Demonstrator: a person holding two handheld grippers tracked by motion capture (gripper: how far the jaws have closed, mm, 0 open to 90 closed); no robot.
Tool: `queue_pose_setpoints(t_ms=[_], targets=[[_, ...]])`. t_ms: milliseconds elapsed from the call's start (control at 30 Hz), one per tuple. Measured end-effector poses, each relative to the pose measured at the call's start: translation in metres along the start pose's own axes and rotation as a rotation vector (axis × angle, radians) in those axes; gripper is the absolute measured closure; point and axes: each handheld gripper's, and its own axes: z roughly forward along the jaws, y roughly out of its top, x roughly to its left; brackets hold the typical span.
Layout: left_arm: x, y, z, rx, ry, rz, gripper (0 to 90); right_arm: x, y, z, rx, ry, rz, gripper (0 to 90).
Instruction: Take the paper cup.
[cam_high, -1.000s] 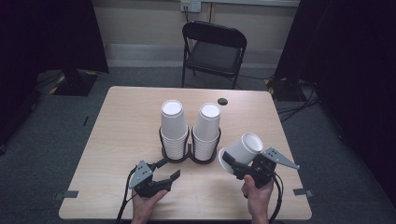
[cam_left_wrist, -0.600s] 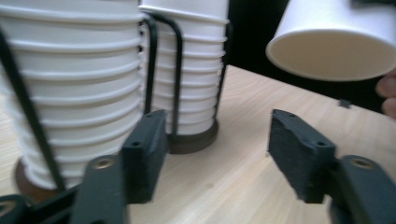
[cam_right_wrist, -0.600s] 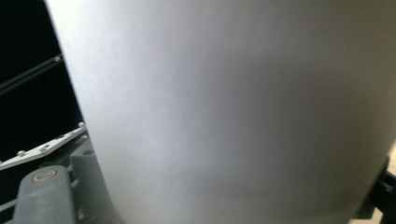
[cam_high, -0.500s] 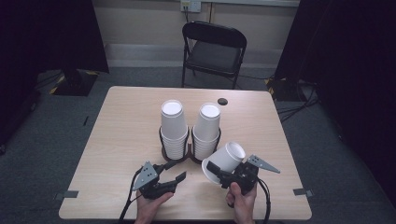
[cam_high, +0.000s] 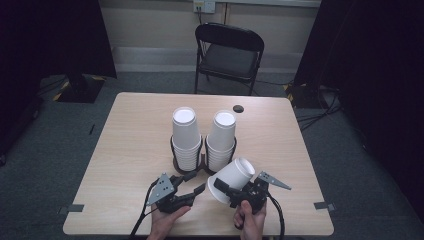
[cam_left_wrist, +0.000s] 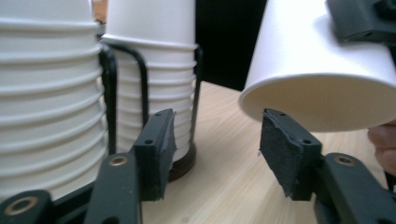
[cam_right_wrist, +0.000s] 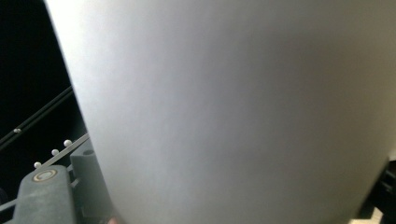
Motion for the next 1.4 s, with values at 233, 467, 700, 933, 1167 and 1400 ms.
queue_pose_setpoints(t_ms=[233,467,700,933,1167,1400], targets=[[-0.004,0.0,0.008,-0.052,-0.028,0.01,54.1,0.001,-0.004,0.002,0.024,0.029,0.037,14.2],[-0.007,-0.001,0.014,-0.086,-0.035,0.023,53.2,0.005,-0.008,0.012,0.051,0.071,0.078,14.2],[-0.013,-0.001,0.016,-0.123,-0.002,0.074,61.7,0.01,-0.013,0.024,0.112,0.104,0.107,14.1],[-0.016,-0.001,0.015,-0.163,0.033,0.1,78.8,0.009,-0.018,0.03,0.149,0.12,0.126,13.8],[-0.016,-0.002,0.015,-0.135,0.024,0.117,85.3,0.008,-0.016,0.028,0.13,0.118,0.118,11.0],[-0.016,-0.003,0.015,-0.115,0.004,0.097,85.7,0.008,-0.011,0.025,0.104,0.081,0.088,11.2]])
